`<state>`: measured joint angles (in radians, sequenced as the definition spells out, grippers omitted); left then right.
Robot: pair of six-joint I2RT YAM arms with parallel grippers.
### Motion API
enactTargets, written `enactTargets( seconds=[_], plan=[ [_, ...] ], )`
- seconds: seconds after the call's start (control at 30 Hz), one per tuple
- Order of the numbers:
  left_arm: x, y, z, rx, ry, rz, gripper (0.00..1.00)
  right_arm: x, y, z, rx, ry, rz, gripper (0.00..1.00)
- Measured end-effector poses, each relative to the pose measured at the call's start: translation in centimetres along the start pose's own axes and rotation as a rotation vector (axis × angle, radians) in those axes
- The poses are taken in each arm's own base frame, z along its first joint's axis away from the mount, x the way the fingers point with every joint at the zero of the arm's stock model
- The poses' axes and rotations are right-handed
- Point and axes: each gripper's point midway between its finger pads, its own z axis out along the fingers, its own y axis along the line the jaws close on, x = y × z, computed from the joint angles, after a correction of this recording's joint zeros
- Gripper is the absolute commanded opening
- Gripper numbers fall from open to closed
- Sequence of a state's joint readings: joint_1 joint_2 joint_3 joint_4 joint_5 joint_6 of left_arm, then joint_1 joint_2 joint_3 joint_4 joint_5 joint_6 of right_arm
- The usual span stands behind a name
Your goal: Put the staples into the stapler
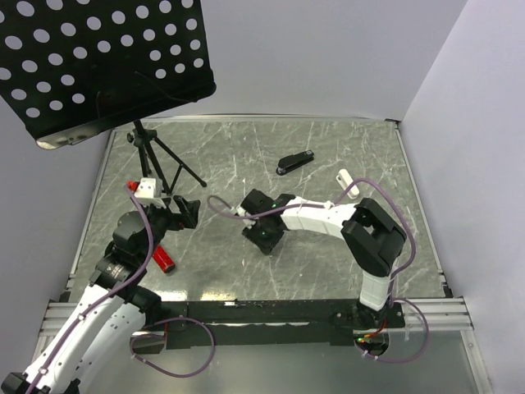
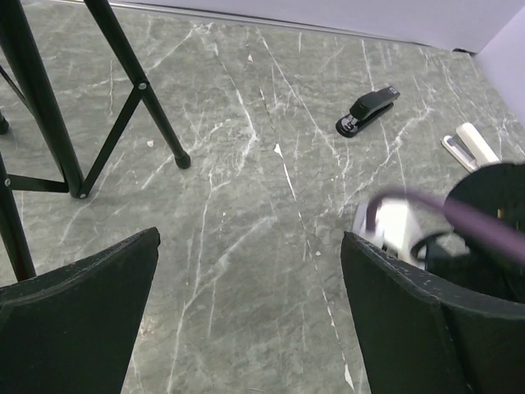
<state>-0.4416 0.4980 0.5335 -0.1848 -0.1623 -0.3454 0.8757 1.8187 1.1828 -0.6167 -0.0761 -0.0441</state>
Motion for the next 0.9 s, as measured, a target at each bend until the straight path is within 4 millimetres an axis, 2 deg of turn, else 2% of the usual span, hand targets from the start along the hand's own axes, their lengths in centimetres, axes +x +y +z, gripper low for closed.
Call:
enactTargets(
  seconds=[0.1, 0.17, 0.23, 0.3, 0.4, 0.7, 0.9],
  plan=[
    [0.1, 0.0, 0.0, 0.000, 0.004, 0.001, 0.97, 0.4, 2.0, 0.0, -0.049, 0.014, -0.103, 0.54],
    [0.0, 0.0, 0.0, 0.000, 0.001, 0.000, 0.97, 0.7, 2.4, 0.0, -0.063, 0.028, -0.136, 0.57],
    [-0.1, 0.0, -0.1, 0.001, -0.005, -0.001, 0.97, 1.2, 2.5, 0.1, -0.067, 0.048, -0.155, 0.62],
    [-0.3, 0.0, -0.2, 0.000, -0.012, -0.002, 0.97, 1.5, 2.3, 0.2, -0.062, 0.064, -0.160, 0.71],
    [-0.2, 0.1, -0.2, -0.007, -0.011, -0.002, 0.97, 1.5, 2.1, 0.2, -0.048, 0.064, -0.159, 0.76],
    [0.3, 0.1, 0.3, -0.013, 0.020, -0.015, 0.97, 1.8, 0.4, 0.2, 0.040, 0.029, -0.103, 0.76],
    [2.1, -0.6, 1.1, 0.004, 0.101, -0.071, 0.97, 1.7, -1.9, -0.3, 0.116, -0.016, -0.015, 0.75]
  ],
)
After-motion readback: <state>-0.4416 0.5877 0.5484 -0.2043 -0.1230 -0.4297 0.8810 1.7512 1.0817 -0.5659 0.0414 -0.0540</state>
